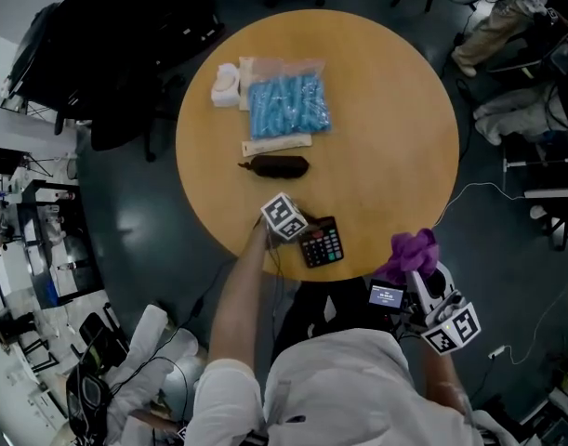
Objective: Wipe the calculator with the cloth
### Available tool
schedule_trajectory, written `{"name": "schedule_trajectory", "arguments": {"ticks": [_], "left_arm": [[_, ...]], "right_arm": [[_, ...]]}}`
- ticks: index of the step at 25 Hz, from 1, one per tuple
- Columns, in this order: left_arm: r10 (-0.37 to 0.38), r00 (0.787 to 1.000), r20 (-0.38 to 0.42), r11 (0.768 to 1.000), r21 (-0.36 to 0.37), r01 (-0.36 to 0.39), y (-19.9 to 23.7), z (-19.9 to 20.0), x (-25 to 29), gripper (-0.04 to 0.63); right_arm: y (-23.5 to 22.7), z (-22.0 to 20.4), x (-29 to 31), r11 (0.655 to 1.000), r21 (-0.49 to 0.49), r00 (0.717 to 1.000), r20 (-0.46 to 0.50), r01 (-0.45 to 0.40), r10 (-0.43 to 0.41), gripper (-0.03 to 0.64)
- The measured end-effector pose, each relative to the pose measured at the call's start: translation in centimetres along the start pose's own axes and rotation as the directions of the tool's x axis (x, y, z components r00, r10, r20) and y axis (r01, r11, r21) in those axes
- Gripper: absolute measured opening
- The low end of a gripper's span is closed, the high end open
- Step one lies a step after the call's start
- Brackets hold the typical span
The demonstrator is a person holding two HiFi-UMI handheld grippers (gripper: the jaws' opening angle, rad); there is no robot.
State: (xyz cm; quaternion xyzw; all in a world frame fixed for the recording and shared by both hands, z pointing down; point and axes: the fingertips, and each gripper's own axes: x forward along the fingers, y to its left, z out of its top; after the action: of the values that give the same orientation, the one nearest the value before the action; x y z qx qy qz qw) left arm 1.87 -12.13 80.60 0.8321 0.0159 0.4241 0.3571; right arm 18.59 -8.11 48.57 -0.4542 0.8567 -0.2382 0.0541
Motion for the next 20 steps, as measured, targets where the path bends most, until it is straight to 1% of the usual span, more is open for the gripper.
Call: {"name": "schedule_trajectory", "arguments": {"ticks": [3, 5, 6, 7, 8, 9, 10, 11, 12, 13, 14, 15, 16, 17, 18, 19, 20], "left_arm": [[0.002, 0.998, 0.058, 0.999, -0.044, 0.0, -0.4, -0.5, -0.8, 0.061], [0.045, 0.99, 0.134, 0.995, -0.099, -0.032, -0.7, -0.9, -1.8, 0.052], [0.082, 0.981, 0.178, 0.989, -0.14, -0.057, -0.9, -1.3, -2.5, 0.049], [0.127, 0.966, 0.224, 0.978, -0.191, -0.084, -1.2, -1.7, -3.3, 0.049], [0.175, 0.946, 0.271, 0.962, -0.251, -0.106, -1.7, -2.1, -4.2, 0.049], [0.227, 0.919, 0.321, 0.94, -0.319, -0.12, -2.2, -2.5, -5.2, 0.048], [0.281, 0.883, 0.375, 0.912, -0.39, -0.125, -2.8, -2.8, -6.3, 0.048], [0.339, 0.836, 0.432, 0.88, -0.459, -0.119, -3.6, -3.0, -7.7, 0.048], [0.399, 0.776, 0.488, 0.847, -0.52, -0.108, -4.6, -2.9, -9.3, 0.048], [0.46, 0.706, 0.538, 0.815, -0.571, -0.096, -5.6, -2.6, -11.0, 0.048], [0.518, 0.63, 0.578, 0.787, -0.611, -0.087, -6.7, -2.2, -12.7, 0.048], [0.568, 0.554, 0.609, 0.764, -0.64, -0.081, -7.9, -1.6, -14.4, 0.048], [0.606, 0.484, 0.631, 0.749, -0.658, -0.08, -9.1, -0.9, -15.9, 0.048], [0.632, 0.425, 0.648, 0.741, -0.666, -0.088, -10.3, -0.1, -17.2, 0.048], [0.65, 0.377, 0.66, 0.739, -0.666, -0.107, -11.4, 0.7, -18.2, 0.048], [0.66, 0.337, 0.672, 0.741, -0.657, -0.14, -12.5, 1.7, -19.1, 0.048], [0.664, 0.303, 0.684, 0.745, -0.64, -0.188, -13.6, 2.7, -19.8, 0.048]], "right_arm": [[-0.2, -0.1, 0.4, 1.0, -0.001, 1.0, 0.004, -0.006, 0.006, 0.086], [-0.1, -0.1, 0.7, 1.0, -0.003, 1.0, 0.01, -0.014, 0.014, 0.086], [0.1, -0.1, 0.9, 1.0, -0.005, 1.0, 0.013, -0.019, 0.019, 0.086], [0.4, -0.1, 1.0, 1.0, -0.007, 1.0, 0.015, -0.025, 0.025, 0.086], [0.8, 0.0, 1.0, 0.999, -0.009, 0.999, 0.016, -0.031, 0.031, 0.086], [1.2, 0.1, 1.1, 0.999, -0.012, 0.999, 0.018, -0.038, 0.038, 0.086], [1.7, 0.2, 1.3, 0.999, -0.017, 0.999, 0.018, -0.047, 0.047, 0.086], [2.2, 0.1, 1.6, 0.998, -0.028, 0.998, 0.015, -0.058, 0.058, 0.086], [2.7, 0.0, 2.0, 0.996, -0.047, 0.997, 0.005, -0.07, 0.071, 0.086], [3.4, -0.3, 2.5, 0.994, -0.075, 0.996, -0.012, -0.084, 0.083, 0.086], [4.2, -0.7, 3.0, 0.99, -0.106, 0.995, -0.036, -0.098, 0.094, 0.086], [5.0, -1.3, 3.6, 0.985, -0.134, 0.992, -0.065, -0.112, 0.104, 0.086], [5.9, -1.9, 4.3, 0.98, -0.153, 0.989, -0.093, -0.127, 0.113, 0.086], [6.7, -2.4, 5.0, 0.977, -0.162, 0.986, -0.118, -0.14, 0.122, 0.086], [7.4, -2.8, 5.8, 0.974, -0.168, 0.982, -0.138, -0.153, 0.13, 0.086], [8.2, -3.0, 6.7, 0.97, -0.177, 0.978, -0.155, -0.166, 0.139, 0.086], [9.1, -3.1, 7.7, 0.964, -0.192, 0.974, -0.169, -0.182, 0.15, 0.086]]}}
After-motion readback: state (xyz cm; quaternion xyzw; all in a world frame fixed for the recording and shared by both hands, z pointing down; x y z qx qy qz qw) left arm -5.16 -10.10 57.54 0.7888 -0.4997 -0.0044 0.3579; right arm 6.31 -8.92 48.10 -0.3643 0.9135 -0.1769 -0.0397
